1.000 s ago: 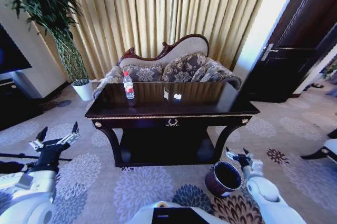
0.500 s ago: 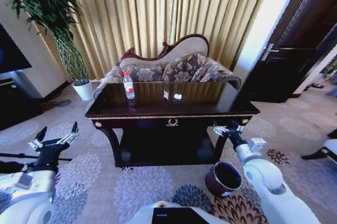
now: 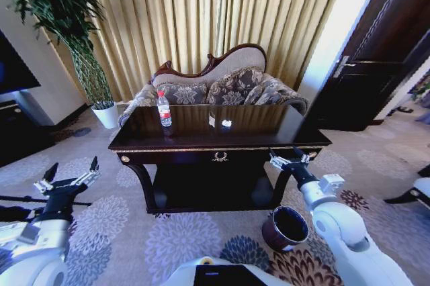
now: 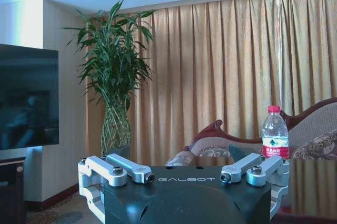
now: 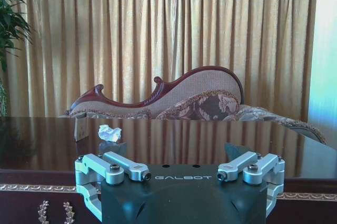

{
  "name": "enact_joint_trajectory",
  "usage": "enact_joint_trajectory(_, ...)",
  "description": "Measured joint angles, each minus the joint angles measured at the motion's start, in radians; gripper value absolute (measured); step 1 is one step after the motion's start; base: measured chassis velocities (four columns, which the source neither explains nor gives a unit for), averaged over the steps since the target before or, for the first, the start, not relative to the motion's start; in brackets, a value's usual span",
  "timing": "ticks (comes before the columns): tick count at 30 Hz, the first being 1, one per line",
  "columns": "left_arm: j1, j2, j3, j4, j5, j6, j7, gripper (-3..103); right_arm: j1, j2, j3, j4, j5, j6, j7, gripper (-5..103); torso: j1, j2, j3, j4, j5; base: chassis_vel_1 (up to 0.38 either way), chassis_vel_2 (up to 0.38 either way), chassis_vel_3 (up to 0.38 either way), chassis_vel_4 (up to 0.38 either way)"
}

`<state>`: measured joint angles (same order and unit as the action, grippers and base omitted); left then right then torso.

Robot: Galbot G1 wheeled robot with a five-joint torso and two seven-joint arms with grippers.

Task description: Move to the front of the table and place the trash on the table into the trash bin.

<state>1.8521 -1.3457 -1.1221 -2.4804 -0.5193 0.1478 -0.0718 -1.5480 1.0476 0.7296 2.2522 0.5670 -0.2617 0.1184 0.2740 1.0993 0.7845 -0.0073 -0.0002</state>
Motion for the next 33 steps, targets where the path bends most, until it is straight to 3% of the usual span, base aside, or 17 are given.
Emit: enact_joint_trajectory(33, -0.006, -0.001, 0.011, 0.004, 0.0, -0.001, 0.002, 100, 0.006, -0.012, -0.03, 0.027, -0.028, 0.001, -0.001, 100, 0.0, 0.0, 0.0, 0.0, 0.0, -0.01, 0.009, 0.011, -0.009)
